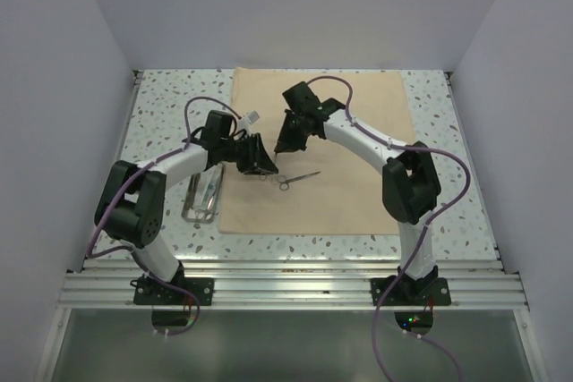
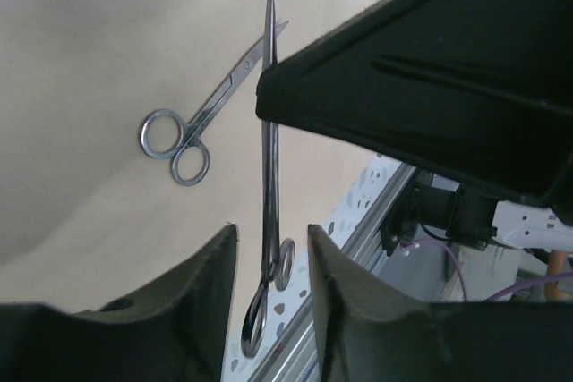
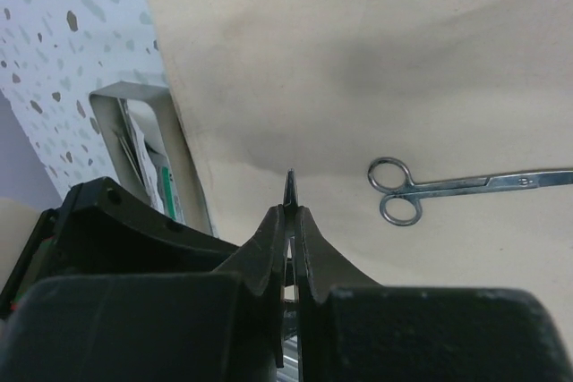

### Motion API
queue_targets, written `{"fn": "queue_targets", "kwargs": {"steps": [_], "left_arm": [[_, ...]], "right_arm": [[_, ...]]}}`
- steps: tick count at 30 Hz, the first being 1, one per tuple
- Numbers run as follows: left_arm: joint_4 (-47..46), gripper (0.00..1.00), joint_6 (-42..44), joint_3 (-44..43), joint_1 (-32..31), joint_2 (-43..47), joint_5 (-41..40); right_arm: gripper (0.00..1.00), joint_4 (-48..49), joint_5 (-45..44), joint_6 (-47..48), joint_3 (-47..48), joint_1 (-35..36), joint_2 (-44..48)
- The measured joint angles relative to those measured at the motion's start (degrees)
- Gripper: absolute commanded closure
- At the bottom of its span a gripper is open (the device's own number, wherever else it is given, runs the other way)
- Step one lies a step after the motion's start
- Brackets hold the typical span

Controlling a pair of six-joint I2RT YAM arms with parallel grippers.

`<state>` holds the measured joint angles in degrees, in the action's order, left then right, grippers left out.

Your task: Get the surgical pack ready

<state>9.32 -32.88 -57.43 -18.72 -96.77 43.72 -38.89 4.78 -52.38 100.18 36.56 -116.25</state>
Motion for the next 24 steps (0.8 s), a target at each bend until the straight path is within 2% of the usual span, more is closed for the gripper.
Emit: {"fn": "queue_targets", "kwargs": {"steps": [2,3,4,7,16,24], "left_arm": [[-0.17,0.96,-0.68,-0.04,-0.09,-0.42,0.22],[0.52,1.0,-0.46,-0.31,-0.11,-0.52,0.11],[1.44,1.0,0.33,-0.74,-0.09,-0.57,-0.13],[6.69,1.0,3.3,-3.5,0.15,-0.46,-3.76],[29.16,1.0,14.21,-6.21,5.27,7.58,-28.74],[36.57,1.0,20.28,-5.44,10.93,8.35,-38.64]], "right_arm": [[0.99,-0.04,0.66,-0.02,0.11,0.37,0.0],[0.89,-0.15,0.79,-0.02,0.24,0.59,0.0],[0.73,-0.28,0.79,-0.07,0.48,0.7,0.0],[0.59,-2.23,-0.02,-0.09,1.97,0.72,0.0],[0.55,-7.69,-2.73,0.02,5.31,-0.61,0.0],[0.56,-8.66,-2.54,0.0,5.31,-0.96,-0.63]]}}
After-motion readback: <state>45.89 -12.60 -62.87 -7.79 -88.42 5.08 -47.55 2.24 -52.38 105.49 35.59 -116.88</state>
